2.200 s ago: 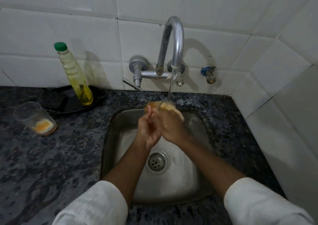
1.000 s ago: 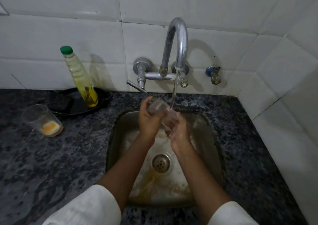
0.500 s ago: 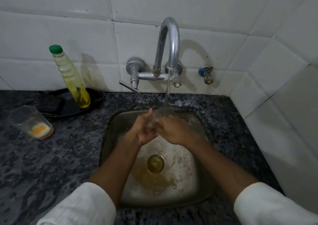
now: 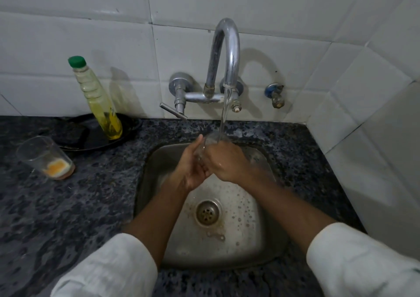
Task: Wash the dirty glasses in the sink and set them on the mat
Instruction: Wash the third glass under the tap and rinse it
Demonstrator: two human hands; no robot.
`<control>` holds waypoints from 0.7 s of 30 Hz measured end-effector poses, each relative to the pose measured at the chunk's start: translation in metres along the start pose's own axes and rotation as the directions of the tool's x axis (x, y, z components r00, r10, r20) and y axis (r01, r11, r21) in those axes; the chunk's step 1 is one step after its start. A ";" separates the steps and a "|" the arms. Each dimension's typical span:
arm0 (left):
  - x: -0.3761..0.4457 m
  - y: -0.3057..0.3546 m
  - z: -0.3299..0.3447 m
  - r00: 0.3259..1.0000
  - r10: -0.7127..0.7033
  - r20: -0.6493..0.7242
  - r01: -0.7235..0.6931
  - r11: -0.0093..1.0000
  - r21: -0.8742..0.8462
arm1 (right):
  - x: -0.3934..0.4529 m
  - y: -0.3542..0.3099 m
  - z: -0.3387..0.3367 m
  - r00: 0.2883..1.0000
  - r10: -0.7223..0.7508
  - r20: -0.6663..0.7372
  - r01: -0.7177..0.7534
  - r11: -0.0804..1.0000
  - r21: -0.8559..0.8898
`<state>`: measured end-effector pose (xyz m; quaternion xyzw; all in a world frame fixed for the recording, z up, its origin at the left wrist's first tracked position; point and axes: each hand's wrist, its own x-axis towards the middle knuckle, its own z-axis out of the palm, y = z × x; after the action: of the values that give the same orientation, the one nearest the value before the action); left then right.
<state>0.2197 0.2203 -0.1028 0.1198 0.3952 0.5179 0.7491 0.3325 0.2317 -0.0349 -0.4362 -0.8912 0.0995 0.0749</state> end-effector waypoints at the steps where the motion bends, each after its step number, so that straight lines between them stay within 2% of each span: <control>1: 0.001 -0.005 0.000 0.999 0.037 0.040 -0.034 0.997 -0.076 | 0.004 -0.006 0.004 0.987 0.133 -0.087 -0.107 0.961 0.255; 2: 0.001 -0.009 0.000 0.995 0.080 0.063 -0.070 0.986 -0.150 | 0.009 -0.012 0.008 0.958 0.258 -0.126 -0.155 0.834 0.529; 3: 0.004 -0.012 -0.002 0.990 0.114 0.077 -0.097 0.974 -0.204 | 0.009 -0.018 0.010 0.933 0.337 -0.128 -0.163 0.712 0.683; 4: 0.003 -0.012 -0.002 0.988 0.130 0.079 -0.110 0.968 -0.227 | 0.004 -0.021 0.011 0.940 0.318 -0.121 -0.155 0.715 0.681; 5: 0.002 -0.010 -0.003 0.988 0.127 0.083 -0.108 0.973 -0.204 | -0.003 -0.020 0.009 0.973 0.206 -0.103 -0.123 0.841 0.527; 6: 0.001 -0.004 -0.004 0.992 0.103 0.067 -0.093 0.986 -0.135 | -0.009 -0.015 0.010 0.997 0.069 -0.036 -0.057 0.960 0.273; 7: 0.001 0.002 -0.003 0.997 0.071 0.041 -0.070 0.997 -0.035 | -0.013 -0.010 0.009 0.996 -0.038 0.080 0.037 0.999 0.016; 8: 0.001 0.004 -0.003 0.999 0.038 0.008 -0.039 0.998 0.053 | -0.015 -0.003 0.009 0.985 -0.073 0.154 0.093 0.987 -0.130; 9: 0.001 0.003 -0.004 1.000 0.018 -0.008 -0.017 0.996 0.082 | -0.014 0.002 0.010 0.984 -0.066 0.163 0.094 0.981 -0.170; 11: -0.002 -0.004 -0.004 0.999 0.040 0.015 -0.040 0.999 -0.031 | -0.006 -0.003 0.013 1.000 0.012 0.016 -0.012 1.000 -0.001; 12: -0.002 -0.009 -0.003 0.998 0.064 0.024 -0.061 0.992 -0.108 | -0.001 -0.007 0.013 0.987 0.118 -0.109 -0.090 0.969 0.229; 13: 0.000 -0.014 -0.002 0.995 0.092 0.031 -0.085 0.982 -0.167 | 0.005 -0.011 0.014 0.953 0.244 -0.181 -0.129 0.864 0.486; 14: 0.003 -0.015 -0.001 0.992 0.120 0.037 -0.110 0.974 -0.200 | 0.008 -0.014 0.015 0.921 0.340 -0.189 -0.142 0.746 0.651; 15: 0.006 -0.014 -0.001 0.990 0.137 0.021 -0.130 0.971 -0.203 | 0.007 -0.015 0.017 0.921 0.339 -0.194 -0.129 0.733 0.668; 16: 0.007 -0.011 0.000 0.991 0.133 0.020 -0.126 0.973 -0.192 | 0.004 -0.013 0.015 0.951 0.249 -0.184 -0.115 0.836 0.536; 17: 0.008 -0.006 0.000 0.994 0.109 0.018 -0.105 0.983 -0.150 | -0.001 -0.009 0.013 0.984 0.121 -0.132 -0.077 0.952 0.297; 18: 0.008 0.000 0.001 0.997 0.072 0.004 -0.071 0.994 -0.080 | -0.005 -0.003 0.012 0.999 0.000 -0.044 0.001 1.000 0.007; 19: 0.009 0.003 -0.001 0.999 0.034 -0.015 -0.034 0.999 -0.003 | -0.008 0.004 0.009 0.997 -0.066 0.039 0.073 0.976 -0.203; 20: 0.008 0.004 -0.002 1.000 0.004 -0.030 -0.003 0.999 0.041 | -0.010 0.010 0.006 0.992 -0.095 0.080 0.114 0.957 -0.268; 21: 0.006 0.001 -0.002 1.000 0.000 -0.020 0.001 0.999 0.040 | -0.010 0.008 0.004 0.994 -0.086 0.062 0.097 0.973 -0.211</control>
<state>0.2183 0.2259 -0.1062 0.1294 0.4128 0.5109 0.7429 0.3438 0.2284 -0.0413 -0.3974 -0.9176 0.0109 0.0085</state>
